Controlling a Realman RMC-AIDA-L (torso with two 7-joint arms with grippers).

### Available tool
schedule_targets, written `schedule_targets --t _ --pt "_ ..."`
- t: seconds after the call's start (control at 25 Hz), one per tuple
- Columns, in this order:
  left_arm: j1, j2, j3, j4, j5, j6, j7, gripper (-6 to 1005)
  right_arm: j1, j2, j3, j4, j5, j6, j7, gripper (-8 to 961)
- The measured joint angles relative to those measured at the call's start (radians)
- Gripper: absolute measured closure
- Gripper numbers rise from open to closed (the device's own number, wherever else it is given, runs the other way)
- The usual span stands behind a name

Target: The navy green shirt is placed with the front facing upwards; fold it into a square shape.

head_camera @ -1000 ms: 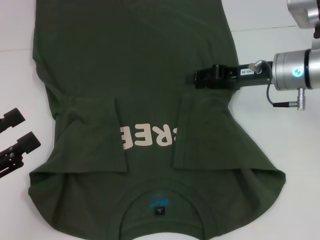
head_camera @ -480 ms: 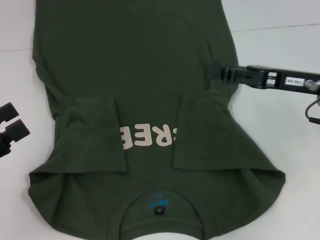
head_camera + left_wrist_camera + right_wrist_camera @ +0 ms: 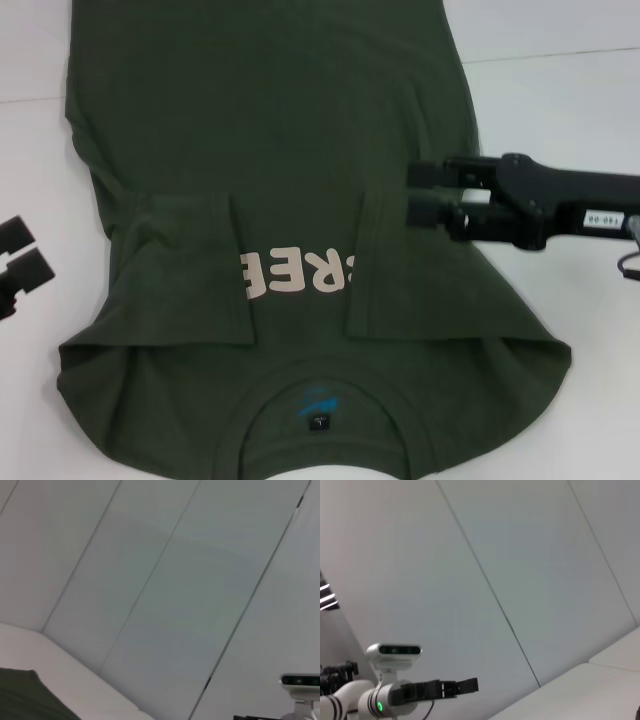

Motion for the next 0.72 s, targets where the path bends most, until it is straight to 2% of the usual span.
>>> schedule_targets --t 0.2,0.36,0.48,0.56,0.6,0.64,0.72 --pt "0.034 0.003 0.005 -0.005 0.018 0.021 0.094 221 -0.081 0.024 -0.004 -0.127 -0.001 -0.021 -0.047 131" --pt "0.057 0.003 0.006 -0.003 0.071 0.024 0.158 221 -0.152 0.021 -0.007 -0.258 -0.028 -0.077 -0.060 113" --pt "0.063 0.004 0.002 -0.006 0.123 0.023 0.155 221 -0.183 0.020 0.001 -0.329 -0.070 -0.099 -0.053 55" --pt "0.066 0.007 -0.005 -0.015 0.165 0.022 0.118 221 -0.192 0.021 0.011 -0.343 -0.081 -0.106 -0.038 17" --pt "0.066 0.012 -0.011 -0.034 0.214 0.017 0.048 221 -0.192 0.020 0.013 -0.338 -0.082 -0.110 -0.021 -2" --pt "0.066 0.012 -0.011 -0.034 0.214 0.017 0.048 221 -0.192 0.020 0.013 -0.338 -0.082 -0.110 -0.021 0" --pt "0.057 0.018 -0.021 -0.056 0.273 0.014 -0.058 221 -0.189 0.020 0.010 -0.338 -0.086 -0.111 -0.008 4"
